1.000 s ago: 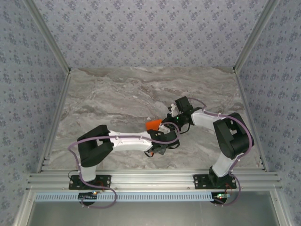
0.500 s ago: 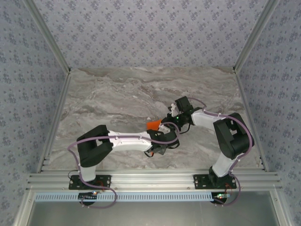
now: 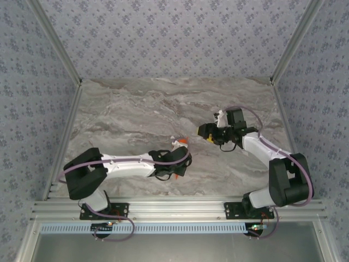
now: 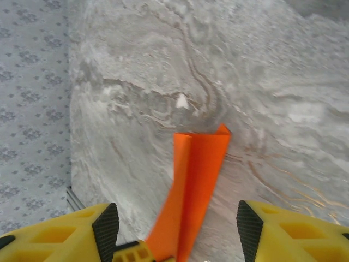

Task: Fold a paper plane with a square sheet of paper (fold left side to right side)
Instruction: Fold the wing for the fifth time at the center of the table.

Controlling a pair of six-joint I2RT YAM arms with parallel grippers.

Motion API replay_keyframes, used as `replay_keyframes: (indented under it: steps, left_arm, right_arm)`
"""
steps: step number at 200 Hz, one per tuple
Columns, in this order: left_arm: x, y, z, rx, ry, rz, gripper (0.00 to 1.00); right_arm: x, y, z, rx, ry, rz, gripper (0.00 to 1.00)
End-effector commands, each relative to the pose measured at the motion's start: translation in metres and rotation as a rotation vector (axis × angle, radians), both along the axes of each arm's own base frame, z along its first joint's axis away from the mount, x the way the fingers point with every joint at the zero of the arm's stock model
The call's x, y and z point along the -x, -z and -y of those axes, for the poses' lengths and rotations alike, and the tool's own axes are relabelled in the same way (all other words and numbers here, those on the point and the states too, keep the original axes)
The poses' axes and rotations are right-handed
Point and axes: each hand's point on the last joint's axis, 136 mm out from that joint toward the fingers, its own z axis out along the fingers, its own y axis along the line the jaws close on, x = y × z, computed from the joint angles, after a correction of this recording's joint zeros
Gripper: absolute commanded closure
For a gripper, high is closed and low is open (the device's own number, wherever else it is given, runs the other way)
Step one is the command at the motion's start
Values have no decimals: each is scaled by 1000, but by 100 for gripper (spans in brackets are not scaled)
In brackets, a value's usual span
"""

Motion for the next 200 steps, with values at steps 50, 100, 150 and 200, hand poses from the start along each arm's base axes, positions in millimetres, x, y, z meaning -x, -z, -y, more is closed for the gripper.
replay_keyframes:
  steps: [50, 100, 150, 200]
  left_arm:
    - [-5, -13, 17, 377, -38, -83, 88]
    - [-7, -13, 15, 499, -64, -112, 88]
    - [-11, -12, 10, 623, -104, -152, 90]
    - [-13, -6, 11, 698, -119, -209, 91]
  right_arm:
    - [27, 31, -2, 43, -67, 4, 44]
    - [40, 43, -23, 30, -130, 16, 45]
    - [43, 48, -47, 8, -166, 44, 46]
    - [41, 56, -62, 8, -193, 31, 46]
